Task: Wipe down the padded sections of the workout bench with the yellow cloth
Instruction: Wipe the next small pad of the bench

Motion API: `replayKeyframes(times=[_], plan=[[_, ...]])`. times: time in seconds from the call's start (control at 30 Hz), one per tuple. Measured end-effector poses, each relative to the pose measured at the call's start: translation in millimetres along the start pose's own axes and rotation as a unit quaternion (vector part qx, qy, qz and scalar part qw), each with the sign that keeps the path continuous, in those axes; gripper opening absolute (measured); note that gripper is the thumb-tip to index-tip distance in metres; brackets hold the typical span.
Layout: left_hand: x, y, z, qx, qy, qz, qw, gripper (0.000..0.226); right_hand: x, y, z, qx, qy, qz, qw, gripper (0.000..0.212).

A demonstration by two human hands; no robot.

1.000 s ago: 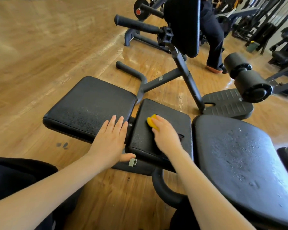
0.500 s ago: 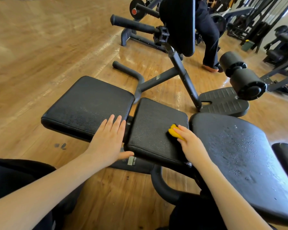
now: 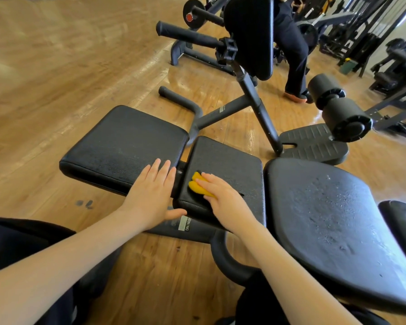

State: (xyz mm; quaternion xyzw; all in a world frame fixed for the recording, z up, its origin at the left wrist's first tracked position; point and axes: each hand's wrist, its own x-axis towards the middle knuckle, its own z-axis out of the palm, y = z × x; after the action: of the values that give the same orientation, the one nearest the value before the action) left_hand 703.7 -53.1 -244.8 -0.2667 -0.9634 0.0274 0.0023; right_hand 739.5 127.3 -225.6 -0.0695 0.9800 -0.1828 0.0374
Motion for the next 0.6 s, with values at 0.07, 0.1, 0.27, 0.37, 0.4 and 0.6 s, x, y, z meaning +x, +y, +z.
replayKeyframes(times=[0.07,0.1,0.27,0.37,0.4,0.6], plan=[[0,-1,0,0.003,-0.001,0.002,1.000,0.105,-16,19,-9,0.018,0.001,0.033,0.999,0.047],[0,-1,1,0.003,-0.002,0.003,1.000,0.106,-24,29,-14,0.020,0.008,0.049,0.999,0.046],[1,-1,2,0.000,-0.002,0.005,1.000,0.105,-52,65,-31,0.027,0.035,0.131,0.990,0.043],[1,0,2,0.003,0.000,0.005,1.000,0.105,-50,57,-24,0.058,0.071,0.158,0.983,0.042],[0,0,2,0.004,-0.001,0.005,1.000,0.105,-47,48,-19,0.052,0.077,0.142,0.986,0.042],[0,1,0,-0.008,-0.003,0.003,1.000,0.102,-13,-25,16,0.019,0.033,0.019,0.999,0.047]])
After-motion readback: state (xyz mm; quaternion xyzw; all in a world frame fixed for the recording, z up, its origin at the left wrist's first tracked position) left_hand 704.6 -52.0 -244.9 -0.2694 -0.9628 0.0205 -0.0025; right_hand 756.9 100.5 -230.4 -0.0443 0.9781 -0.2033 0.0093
